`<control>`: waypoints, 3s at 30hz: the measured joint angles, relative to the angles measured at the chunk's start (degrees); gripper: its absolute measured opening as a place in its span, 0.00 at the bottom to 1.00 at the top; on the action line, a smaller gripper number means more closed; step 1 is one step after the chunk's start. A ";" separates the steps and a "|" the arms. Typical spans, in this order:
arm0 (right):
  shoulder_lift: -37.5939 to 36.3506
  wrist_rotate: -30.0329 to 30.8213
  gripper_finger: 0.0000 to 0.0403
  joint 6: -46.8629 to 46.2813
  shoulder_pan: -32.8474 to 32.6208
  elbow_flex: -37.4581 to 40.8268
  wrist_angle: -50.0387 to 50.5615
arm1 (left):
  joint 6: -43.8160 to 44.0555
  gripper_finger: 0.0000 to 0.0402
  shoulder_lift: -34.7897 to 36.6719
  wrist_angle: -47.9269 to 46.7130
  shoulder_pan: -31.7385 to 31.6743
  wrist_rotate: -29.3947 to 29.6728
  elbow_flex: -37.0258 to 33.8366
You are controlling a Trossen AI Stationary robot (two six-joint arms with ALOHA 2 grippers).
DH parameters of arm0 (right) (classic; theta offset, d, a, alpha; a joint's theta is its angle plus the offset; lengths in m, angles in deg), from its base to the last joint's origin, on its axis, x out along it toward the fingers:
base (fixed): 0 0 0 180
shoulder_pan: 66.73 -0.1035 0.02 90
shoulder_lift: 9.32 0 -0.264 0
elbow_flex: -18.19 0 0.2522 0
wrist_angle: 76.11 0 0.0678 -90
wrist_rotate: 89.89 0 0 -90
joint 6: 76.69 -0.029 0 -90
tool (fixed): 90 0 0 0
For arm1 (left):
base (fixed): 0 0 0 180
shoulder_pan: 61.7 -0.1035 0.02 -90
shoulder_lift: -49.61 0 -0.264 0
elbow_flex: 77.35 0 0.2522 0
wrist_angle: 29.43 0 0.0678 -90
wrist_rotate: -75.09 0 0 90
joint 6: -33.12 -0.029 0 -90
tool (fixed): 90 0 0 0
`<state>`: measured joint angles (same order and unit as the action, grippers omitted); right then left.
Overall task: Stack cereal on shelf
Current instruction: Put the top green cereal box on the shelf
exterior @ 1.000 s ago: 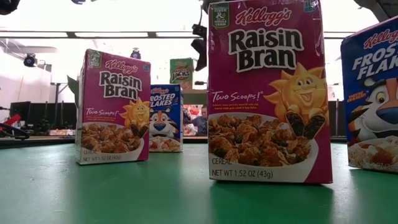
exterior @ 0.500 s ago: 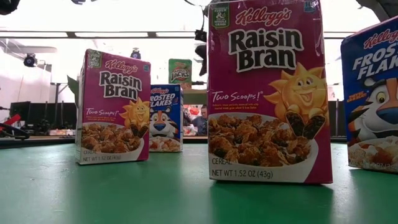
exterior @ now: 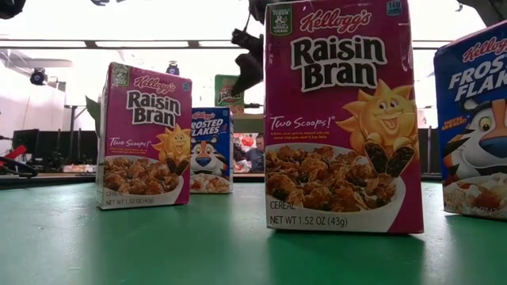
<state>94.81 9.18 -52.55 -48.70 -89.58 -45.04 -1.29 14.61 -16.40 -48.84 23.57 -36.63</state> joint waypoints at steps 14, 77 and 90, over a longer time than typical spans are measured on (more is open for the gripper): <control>2.87 3.37 0.03 0.86 -0.54 1.84 -13.48 | 0.00 0.43 -0.07 0.23 0.00 -0.01 0.00; 5.70 10.94 0.03 3.27 1.67 1.39 -16.79 | 0.00 0.43 -0.22 0.44 0.00 -0.04 0.00; 6.25 11.97 0.03 4.55 1.77 1.41 -19.21 | -0.02 0.43 -0.22 0.44 0.00 -0.03 0.00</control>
<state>101.06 21.15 -48.00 -46.92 -88.17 -64.25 -1.31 14.39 -15.96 -48.84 23.54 -36.63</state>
